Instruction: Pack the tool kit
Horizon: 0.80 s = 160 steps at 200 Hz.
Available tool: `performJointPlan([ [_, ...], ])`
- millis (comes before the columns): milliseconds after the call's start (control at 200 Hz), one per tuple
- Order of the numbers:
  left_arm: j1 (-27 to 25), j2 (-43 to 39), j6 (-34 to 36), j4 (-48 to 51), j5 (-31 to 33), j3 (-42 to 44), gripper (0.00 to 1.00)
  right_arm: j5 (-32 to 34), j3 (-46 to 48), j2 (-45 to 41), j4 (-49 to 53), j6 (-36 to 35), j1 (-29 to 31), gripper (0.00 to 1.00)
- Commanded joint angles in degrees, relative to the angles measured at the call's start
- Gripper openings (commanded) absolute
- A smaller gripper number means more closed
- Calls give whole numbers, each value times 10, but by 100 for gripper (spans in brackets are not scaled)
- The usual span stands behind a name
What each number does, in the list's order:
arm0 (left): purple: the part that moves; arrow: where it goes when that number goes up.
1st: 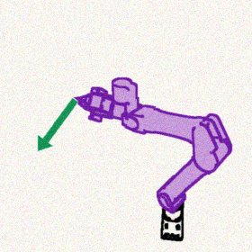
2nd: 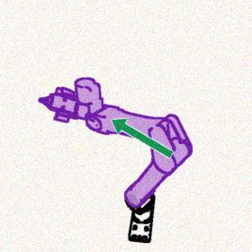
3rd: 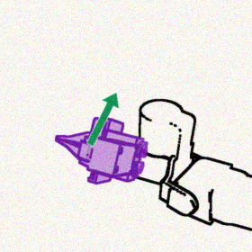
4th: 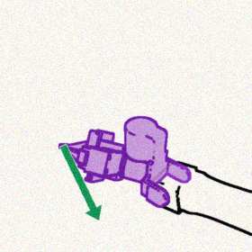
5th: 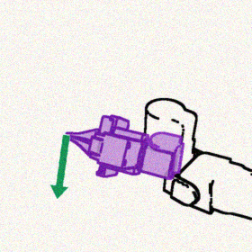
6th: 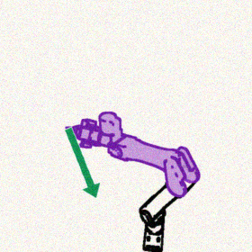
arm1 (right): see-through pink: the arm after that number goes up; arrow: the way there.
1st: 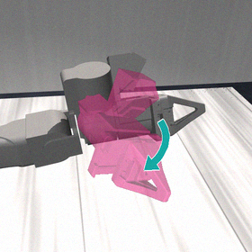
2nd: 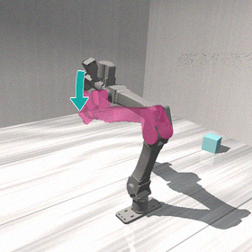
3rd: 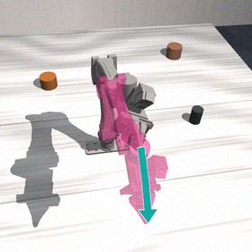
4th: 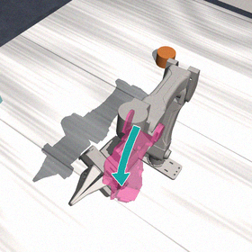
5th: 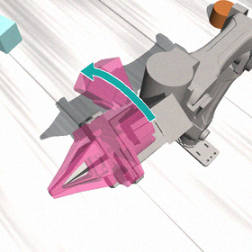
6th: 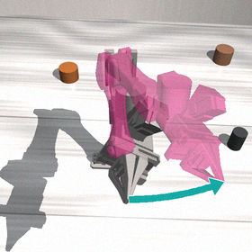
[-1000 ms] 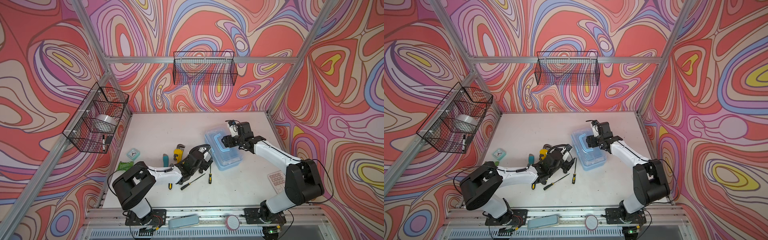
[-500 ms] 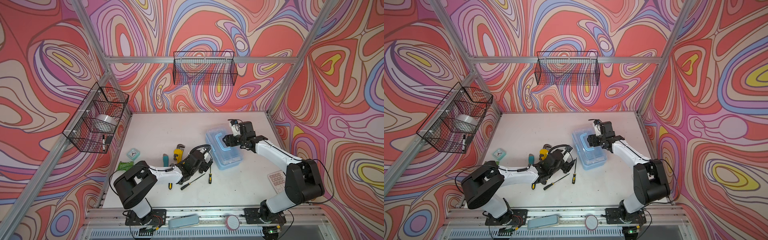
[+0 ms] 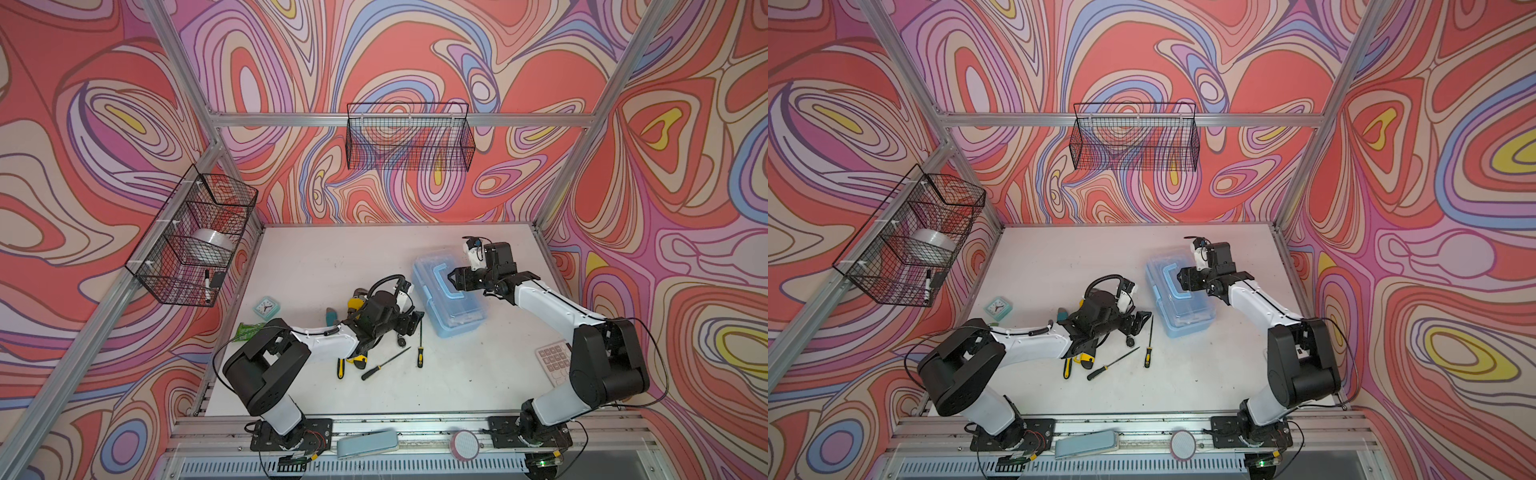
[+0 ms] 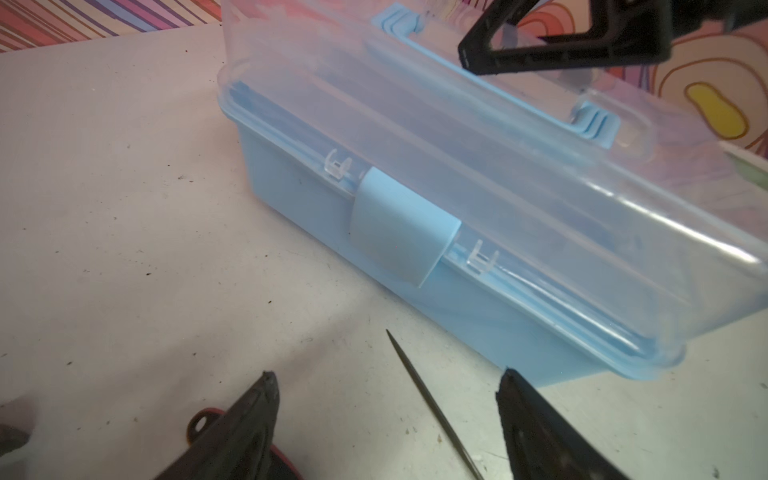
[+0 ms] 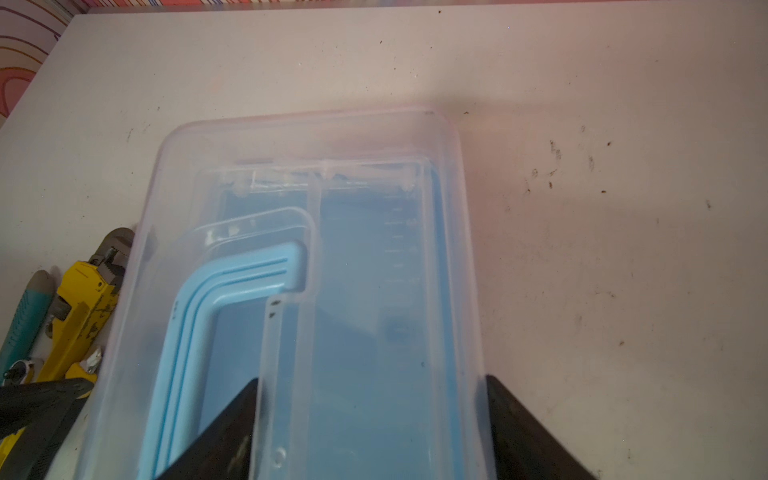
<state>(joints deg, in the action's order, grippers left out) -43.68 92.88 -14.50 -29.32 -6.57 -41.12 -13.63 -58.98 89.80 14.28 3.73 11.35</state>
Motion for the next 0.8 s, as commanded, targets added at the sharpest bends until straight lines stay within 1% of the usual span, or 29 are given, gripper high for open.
performJointPlan([
  [0,19,-9,-93,-55,-80,2,81,5,38,36,65,22,-9,77],
  [95,30,3,-146,-80,-111,-1,79,4,41,35,62,23,-12,77],
  [290,32,46,-239,-107,-154,-28,77,-10,52,32,46,32,-19,77],
  [391,35,74,-297,-163,-170,-28,76,-19,57,32,39,37,-25,77],
  [521,44,110,-370,-260,-178,-17,74,-36,62,31,30,38,-34,77],
  [696,49,153,-421,-326,-183,-25,72,-58,67,37,17,44,-45,77],
  [796,50,172,-443,-349,-183,-34,71,-71,68,42,9,49,-50,77],
])
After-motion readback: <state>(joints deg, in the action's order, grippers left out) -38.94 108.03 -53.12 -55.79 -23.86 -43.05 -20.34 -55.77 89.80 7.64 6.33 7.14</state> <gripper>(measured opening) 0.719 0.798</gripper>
